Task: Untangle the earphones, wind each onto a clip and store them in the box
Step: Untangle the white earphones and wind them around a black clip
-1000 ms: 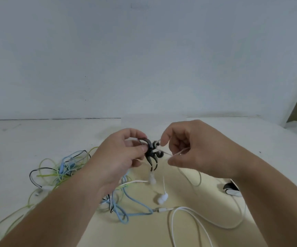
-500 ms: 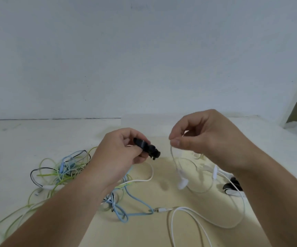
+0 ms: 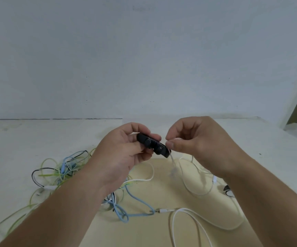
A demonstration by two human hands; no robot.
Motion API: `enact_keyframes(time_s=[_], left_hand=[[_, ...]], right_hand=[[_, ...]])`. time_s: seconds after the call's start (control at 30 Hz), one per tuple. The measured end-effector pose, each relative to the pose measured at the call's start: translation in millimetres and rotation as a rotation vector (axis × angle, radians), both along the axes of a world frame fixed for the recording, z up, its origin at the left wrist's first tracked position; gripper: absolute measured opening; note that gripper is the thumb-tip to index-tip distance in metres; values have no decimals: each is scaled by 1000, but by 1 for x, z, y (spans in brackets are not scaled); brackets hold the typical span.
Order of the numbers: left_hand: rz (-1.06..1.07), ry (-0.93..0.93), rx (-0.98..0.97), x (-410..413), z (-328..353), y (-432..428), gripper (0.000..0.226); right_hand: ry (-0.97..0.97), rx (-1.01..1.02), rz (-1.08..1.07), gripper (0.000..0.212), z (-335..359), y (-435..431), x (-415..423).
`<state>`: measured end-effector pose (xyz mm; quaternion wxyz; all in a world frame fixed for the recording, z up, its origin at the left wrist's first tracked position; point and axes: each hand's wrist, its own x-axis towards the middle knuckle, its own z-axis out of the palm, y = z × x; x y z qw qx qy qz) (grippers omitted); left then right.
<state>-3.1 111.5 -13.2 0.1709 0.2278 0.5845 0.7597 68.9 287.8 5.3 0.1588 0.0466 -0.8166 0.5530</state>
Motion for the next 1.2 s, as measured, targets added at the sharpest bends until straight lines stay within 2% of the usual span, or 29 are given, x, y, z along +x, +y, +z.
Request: enact_keyframes(time_s=[0.13,0.5,0.63,0.73,0.87,1.03,1.2], left_hand=[[14,-33,20,1,-2,3,35],[-14,-121,148,1,-7,8,35],[127,-10,50,0,-11,11,30],[260,158,-117,1,-12,8,38],[273,352,-327,12,-11,9,34],[310,412,-325,7,-15,13,35],[235,474,-325,6,-13,10,31]], right_hand=[[3,-116,53,12,-1,-6,1],[24,-188,-54,17,-3,-17,-2],[36,-195,-186,21,-6,-21,-6],[73,-147,-292,21,-8,-21,-7],[87,-119,-356,17,-11,-22,-9],[45,-94,-260,12,-11,-24,-8],[67,-185,-196,9,-2,-17,-3]])
